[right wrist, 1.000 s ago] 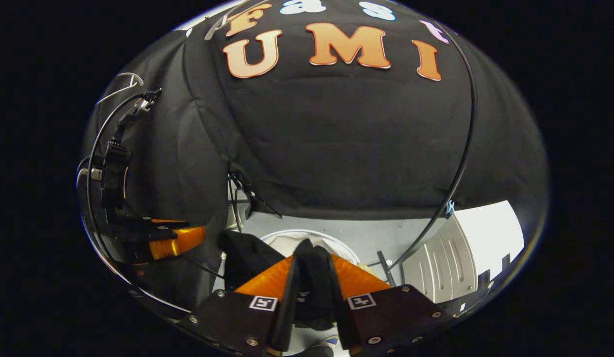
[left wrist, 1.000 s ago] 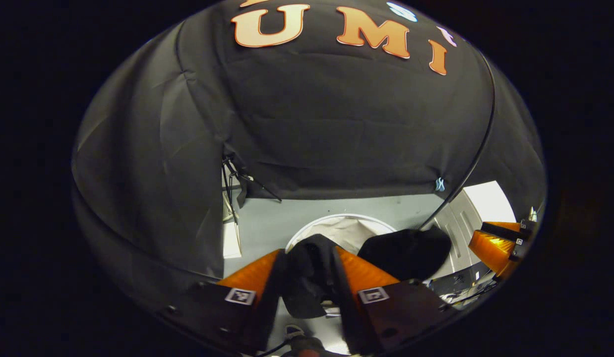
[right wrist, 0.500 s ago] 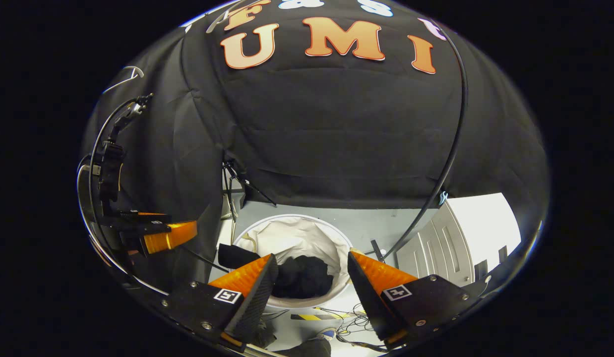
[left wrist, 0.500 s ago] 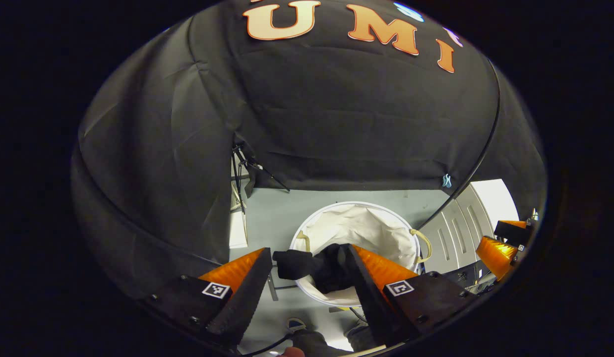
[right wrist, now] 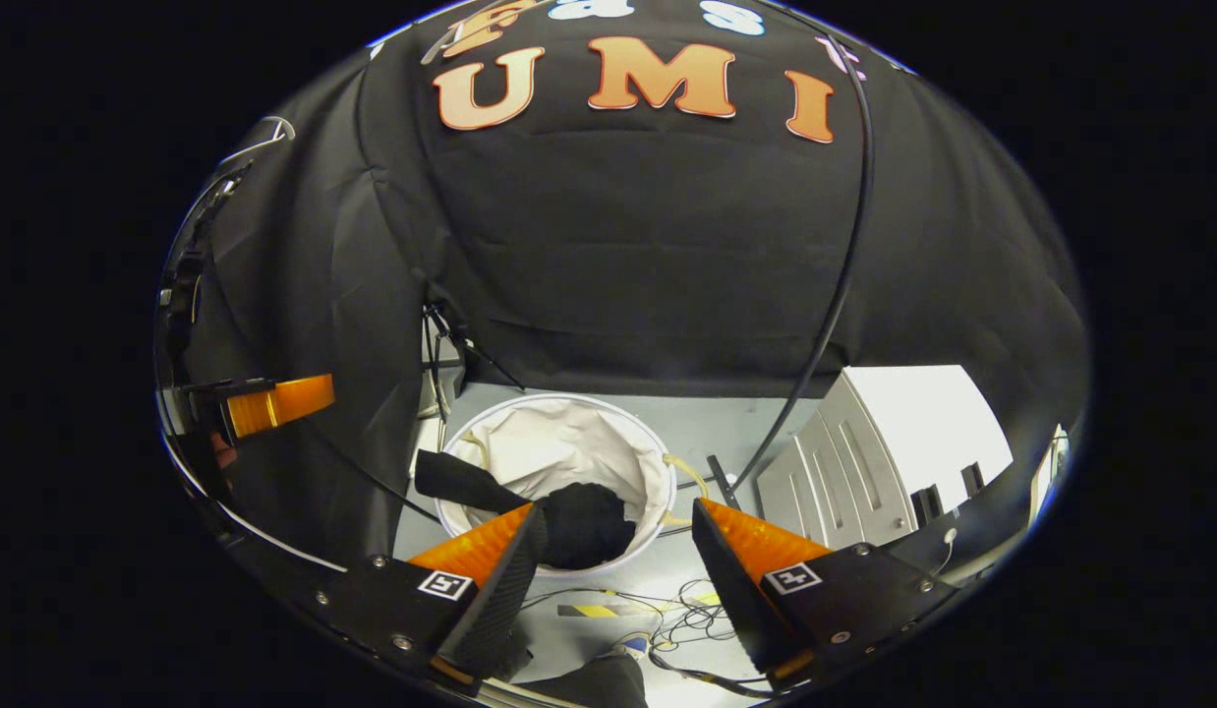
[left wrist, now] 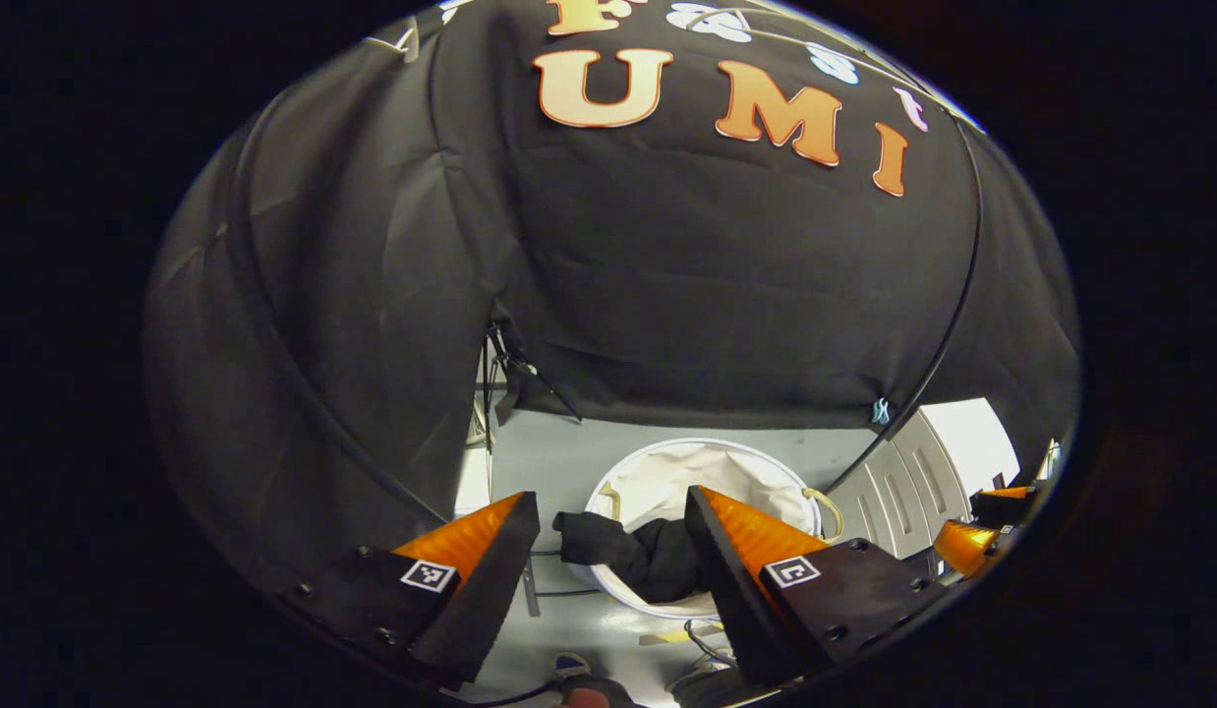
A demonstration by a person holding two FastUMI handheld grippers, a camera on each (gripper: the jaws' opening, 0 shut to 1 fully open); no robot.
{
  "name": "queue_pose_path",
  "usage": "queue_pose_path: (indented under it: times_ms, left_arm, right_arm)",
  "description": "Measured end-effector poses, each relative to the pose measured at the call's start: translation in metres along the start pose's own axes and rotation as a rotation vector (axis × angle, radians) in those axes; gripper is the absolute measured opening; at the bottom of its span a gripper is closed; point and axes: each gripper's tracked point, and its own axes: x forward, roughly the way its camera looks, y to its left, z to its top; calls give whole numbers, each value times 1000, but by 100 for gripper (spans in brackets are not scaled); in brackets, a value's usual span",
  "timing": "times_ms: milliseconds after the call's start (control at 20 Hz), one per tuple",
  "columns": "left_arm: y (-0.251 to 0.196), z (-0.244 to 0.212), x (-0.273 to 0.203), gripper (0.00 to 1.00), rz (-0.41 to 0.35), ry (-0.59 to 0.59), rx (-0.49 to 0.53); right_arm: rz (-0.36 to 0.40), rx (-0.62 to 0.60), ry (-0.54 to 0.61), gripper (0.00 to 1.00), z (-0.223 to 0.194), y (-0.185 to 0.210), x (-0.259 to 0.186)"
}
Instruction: Grasp the clothes on the hanger with both hands and then place them into the laundry hamper below.
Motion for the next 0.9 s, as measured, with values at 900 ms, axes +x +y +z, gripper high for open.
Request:
queue_pose_path:
  times_ms: [900]
  left_arm:
    - [33,188,-153,97,0,-499,-95]
  right_arm:
    - [-137,19,-662,92,233,-79,-216]
